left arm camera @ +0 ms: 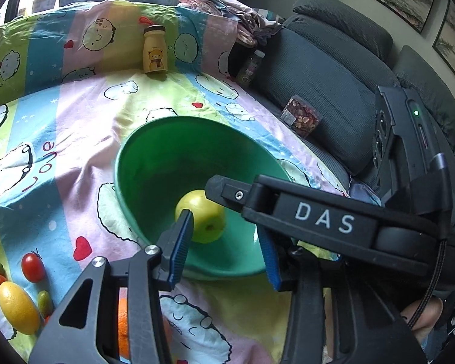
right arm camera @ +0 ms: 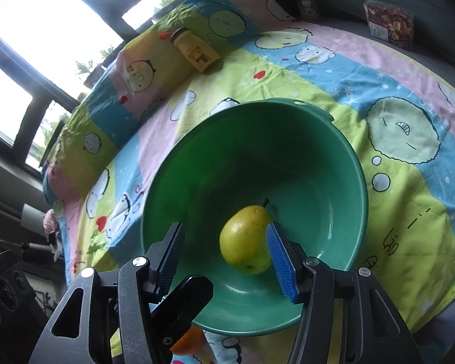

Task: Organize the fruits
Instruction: 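Lower the pear into the basin and open the right tool, then move the right tool back toward the yellow grapefruit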

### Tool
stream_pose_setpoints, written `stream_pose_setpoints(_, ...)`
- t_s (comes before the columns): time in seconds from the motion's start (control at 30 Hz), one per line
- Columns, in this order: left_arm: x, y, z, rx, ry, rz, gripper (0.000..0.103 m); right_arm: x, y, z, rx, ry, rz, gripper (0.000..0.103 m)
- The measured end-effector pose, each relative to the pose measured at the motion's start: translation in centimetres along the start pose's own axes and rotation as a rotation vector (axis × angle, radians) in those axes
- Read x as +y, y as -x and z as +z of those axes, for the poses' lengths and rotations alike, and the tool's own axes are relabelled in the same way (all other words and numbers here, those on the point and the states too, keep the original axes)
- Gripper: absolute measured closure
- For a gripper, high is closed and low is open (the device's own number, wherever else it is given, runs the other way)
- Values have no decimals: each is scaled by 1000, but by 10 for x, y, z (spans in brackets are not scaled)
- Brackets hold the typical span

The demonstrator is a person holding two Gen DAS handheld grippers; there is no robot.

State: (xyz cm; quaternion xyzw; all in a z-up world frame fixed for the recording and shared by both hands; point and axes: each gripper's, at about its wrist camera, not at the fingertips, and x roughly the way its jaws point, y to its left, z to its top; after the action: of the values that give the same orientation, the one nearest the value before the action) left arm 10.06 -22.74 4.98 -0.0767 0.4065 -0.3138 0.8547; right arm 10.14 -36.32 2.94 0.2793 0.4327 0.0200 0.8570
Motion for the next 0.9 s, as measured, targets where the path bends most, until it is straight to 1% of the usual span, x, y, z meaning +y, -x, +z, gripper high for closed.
stream_pose_setpoints(0.1,3,12,1,-20,13,0,59,7,2,-1,-17,16,23,45)
stream_pose_setpoints(0.2,7,31,-1,-56,24,21,53,16,6,-3,-38,45,60,40)
stream_pose_setpoints(0.27,12,46,-4,-87,43,40,45,24,10,-5,-61,69,86,35)
stream_pose_setpoints(0.3,15,54,-6,-104,54,52,43,29,12,-6,-72,83,100,34)
stream_pose_setpoints(0.37,23,70,-11,-139,76,84,33,39,16,-9,-88,111,122,32)
stream_pose_setpoints(0.47,34,96,-20,-184,106,132,26,54,18,-14,-96,155,152,30)
stream_pose_setpoints(0.5,39,104,-22,-196,117,151,25,59,18,-16,-96,168,160,30)
stream_pose_setpoints(0.57,47,118,-29,-217,141,200,21,69,17,-21,-95,197,170,23)
stream_pose_setpoints(0.6,52,125,-32,-228,154,223,20,75,16,-23,-96,212,176,22)
stream_pose_setpoints(0.73,73,147,-50,-262,224,305,14,96,14,-35,-88,282,196,22)
stream_pose_setpoints(0.83,92,159,-65,-274,289,361,14,110,11,-43,-78,327,204,21)
stream_pose_setpoints(0.9,104,165,-75,-288,331,385,14,118,7,-48,-63,354,208,21)
